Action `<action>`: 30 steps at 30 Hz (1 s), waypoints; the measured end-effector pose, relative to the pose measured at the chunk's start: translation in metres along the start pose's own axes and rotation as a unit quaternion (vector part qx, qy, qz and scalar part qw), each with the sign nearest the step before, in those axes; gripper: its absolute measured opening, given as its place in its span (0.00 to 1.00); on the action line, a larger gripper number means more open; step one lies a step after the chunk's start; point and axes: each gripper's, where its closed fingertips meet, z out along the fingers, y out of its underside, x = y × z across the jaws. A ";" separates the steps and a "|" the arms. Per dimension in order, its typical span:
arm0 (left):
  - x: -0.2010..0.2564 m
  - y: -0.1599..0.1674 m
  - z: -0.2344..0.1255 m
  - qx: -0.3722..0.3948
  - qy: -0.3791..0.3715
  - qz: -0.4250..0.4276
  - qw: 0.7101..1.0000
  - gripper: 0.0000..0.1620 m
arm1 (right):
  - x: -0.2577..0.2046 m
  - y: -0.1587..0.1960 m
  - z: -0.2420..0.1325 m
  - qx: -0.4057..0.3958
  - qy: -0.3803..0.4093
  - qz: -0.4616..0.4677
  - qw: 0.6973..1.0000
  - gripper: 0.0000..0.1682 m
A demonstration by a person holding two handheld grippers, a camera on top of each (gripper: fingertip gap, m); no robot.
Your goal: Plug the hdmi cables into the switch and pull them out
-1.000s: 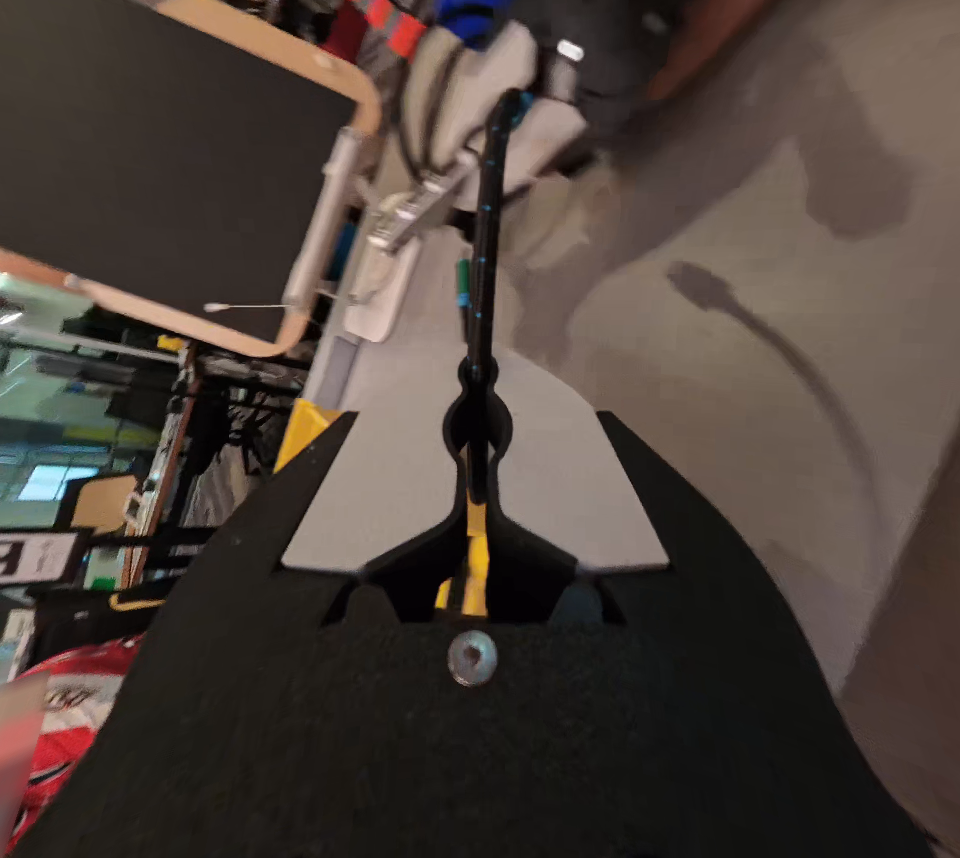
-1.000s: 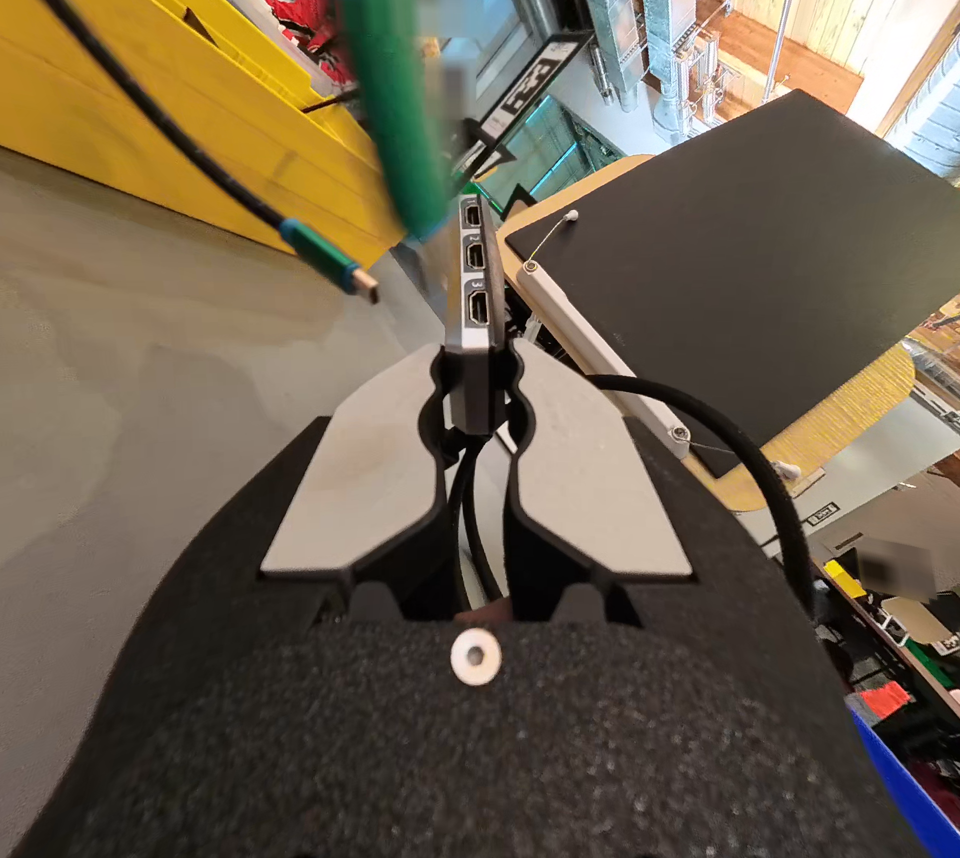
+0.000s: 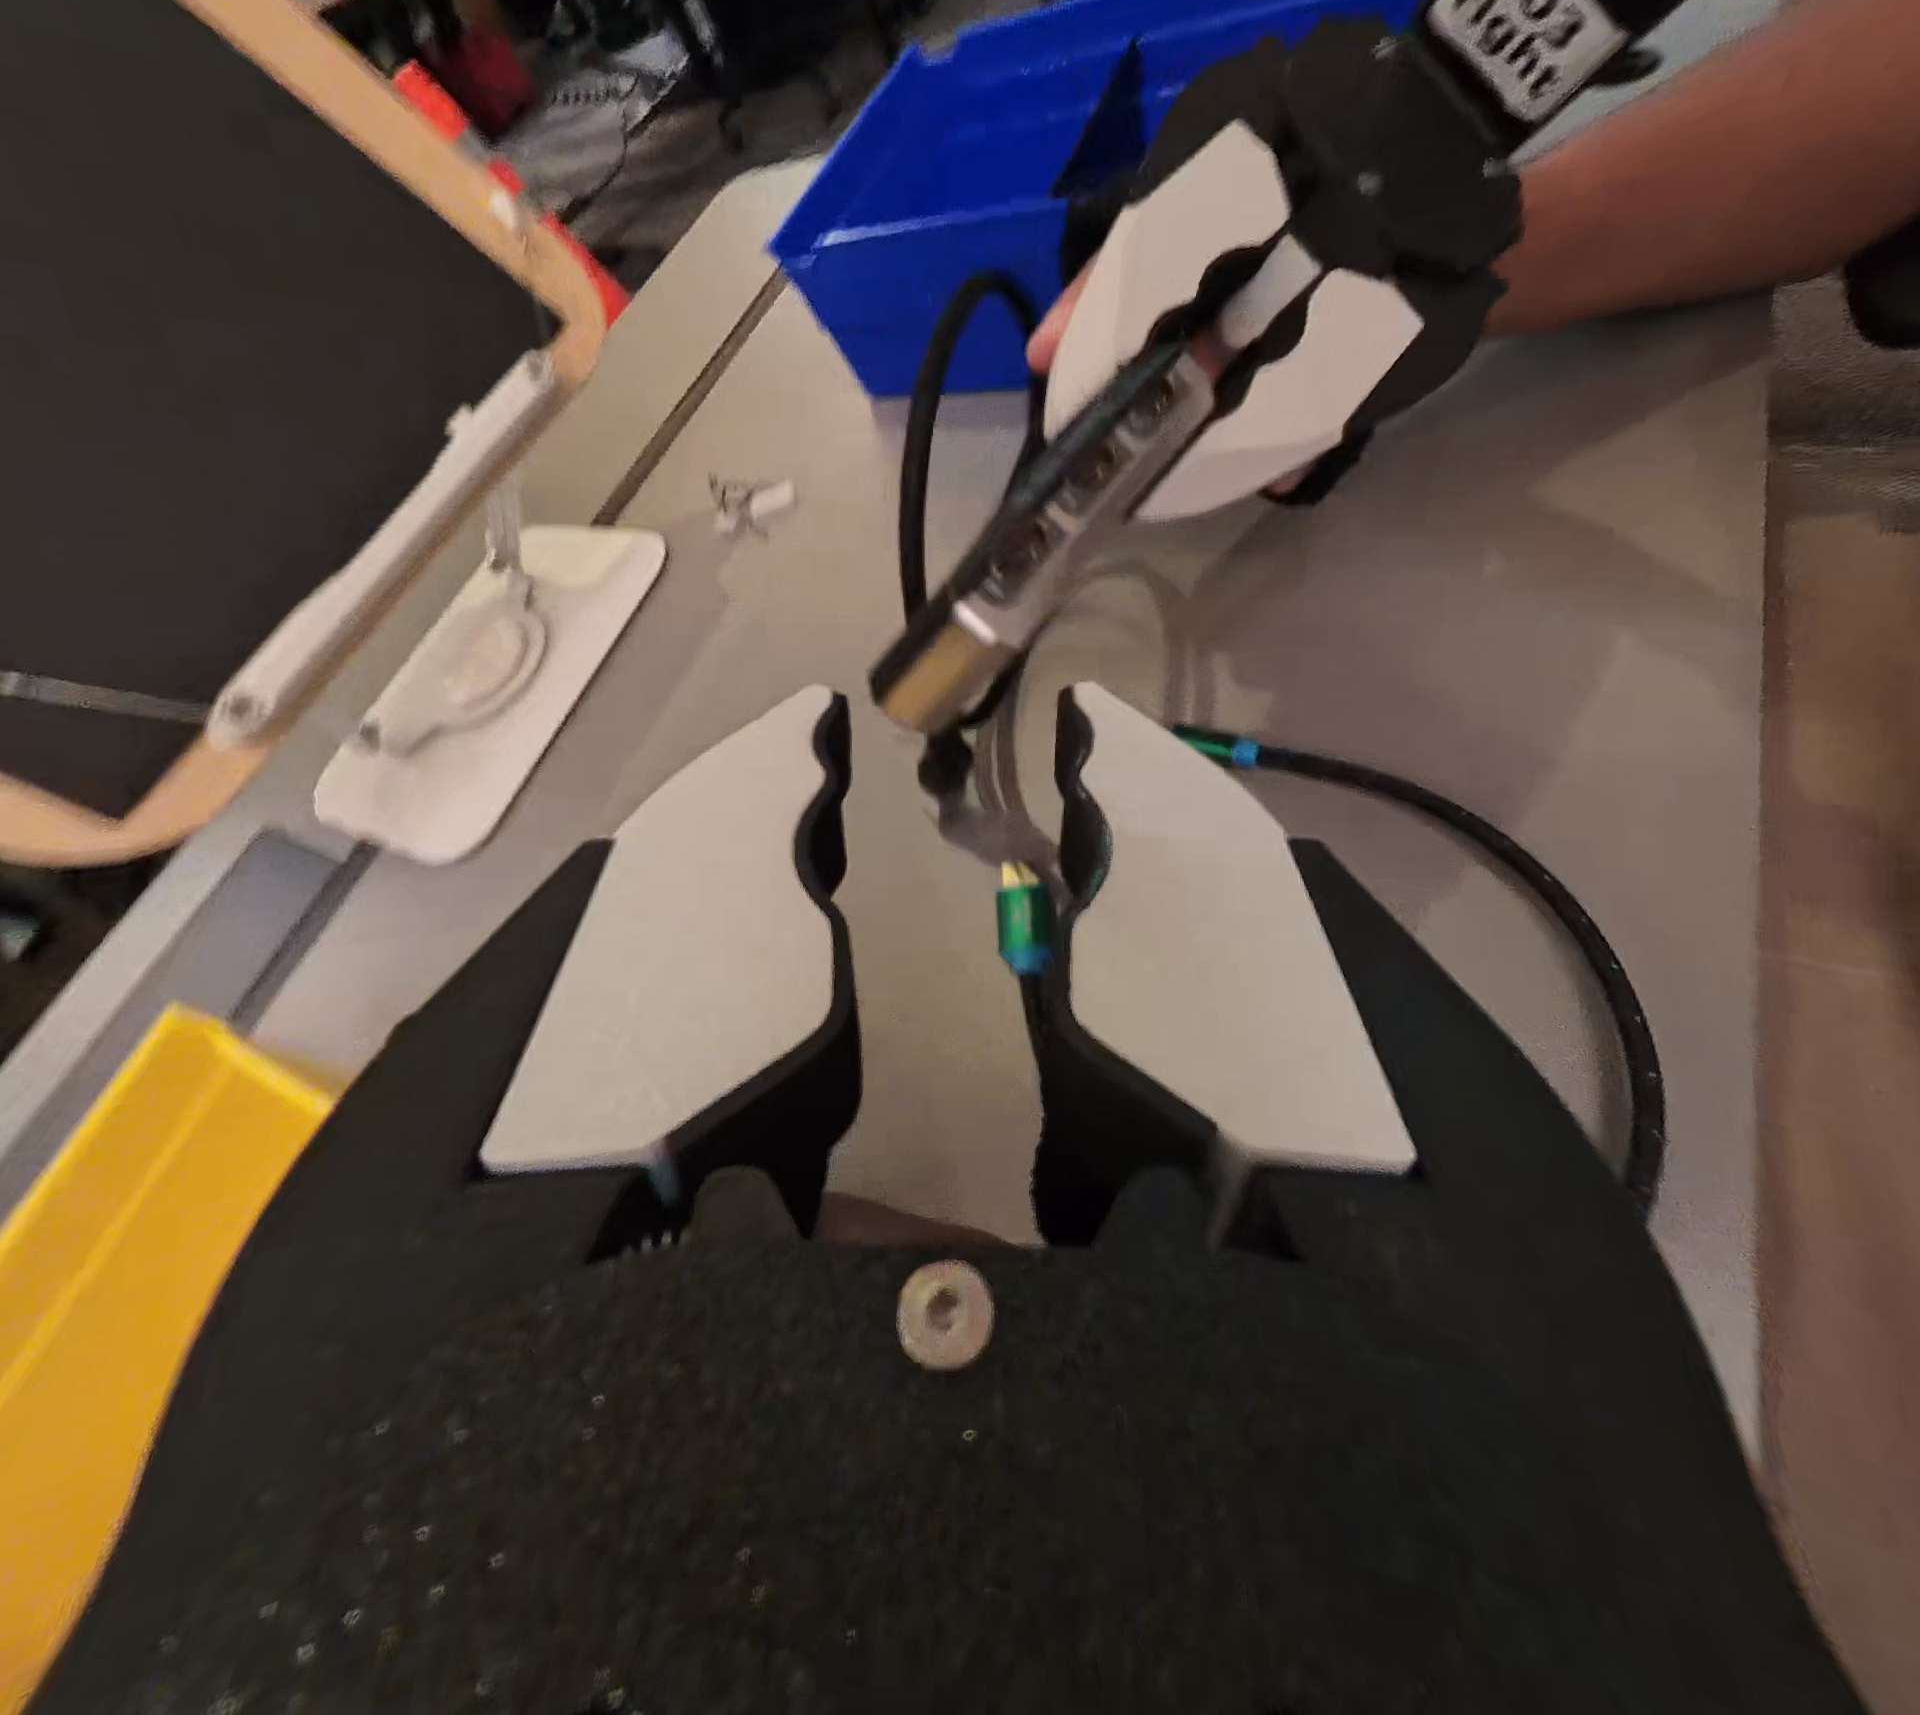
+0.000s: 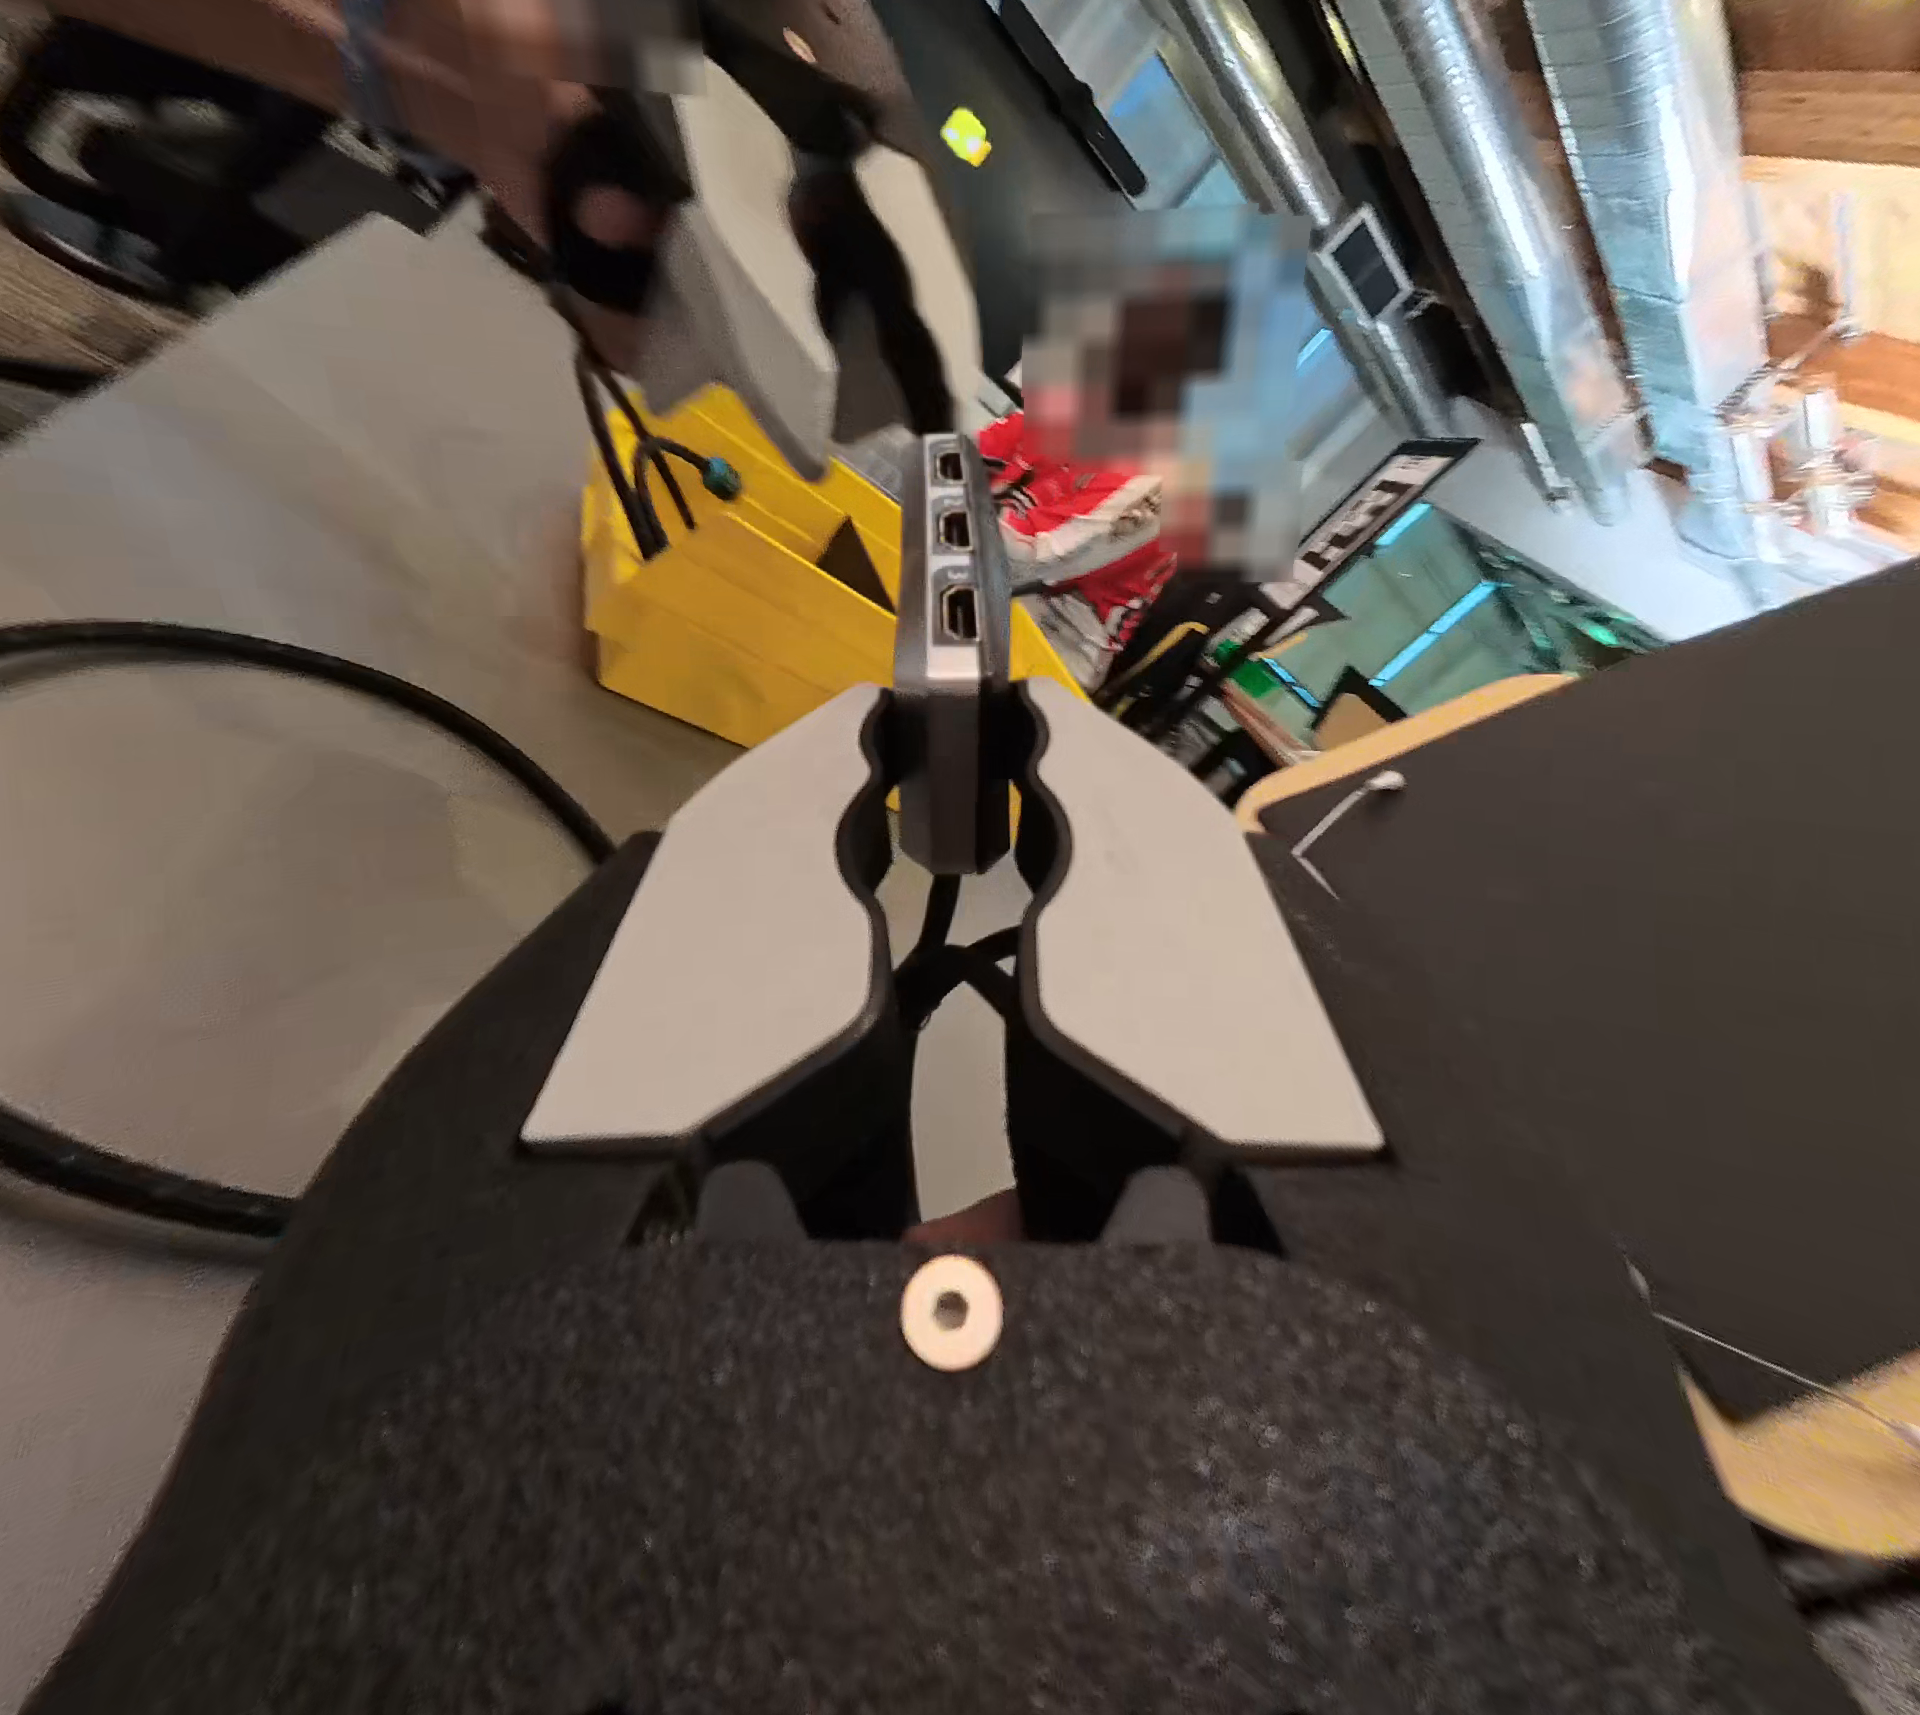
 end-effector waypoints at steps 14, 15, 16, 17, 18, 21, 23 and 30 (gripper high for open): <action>0.029 -0.054 0.031 0.098 0.144 0.129 0.976 0.12 | 0.013 -0.028 -0.023 0.107 -0.095 0.179 0.973 0.11; 0.029 -0.054 0.031 0.105 0.148 0.121 0.976 0.12 | 0.013 -0.027 -0.022 0.110 -0.096 0.189 0.971 0.11; 0.027 -0.054 0.033 0.111 0.147 0.113 0.976 0.12 | 0.015 -0.026 -0.022 0.111 -0.096 0.201 0.968 0.11; 0.025 -0.053 0.035 0.112 0.142 0.105 0.978 0.12 | 0.016 -0.025 -0.022 0.112 -0.094 0.210 0.967 0.11; 0.023 -0.051 0.038 0.108 0.134 0.098 0.980 0.12 | 0.018 -0.023 -0.022 0.111 -0.093 0.217 0.965 0.11; 0.020 -0.045 0.042 0.089 0.119 0.082 0.986 0.13 | 0.019 -0.016 -0.021 0.106 -0.093 0.235 0.962 0.11; 0.018 -0.043 0.045 0.086 0.095 0.091 0.988 0.13 | 0.021 -0.012 -0.019 0.102 -0.089 0.252 0.958 0.12; -0.023 -0.063 0.046 0.069 -0.048 0.139 0.987 0.13 | 0.067 0.004 -0.017 0.045 0.032 0.326 0.944 0.17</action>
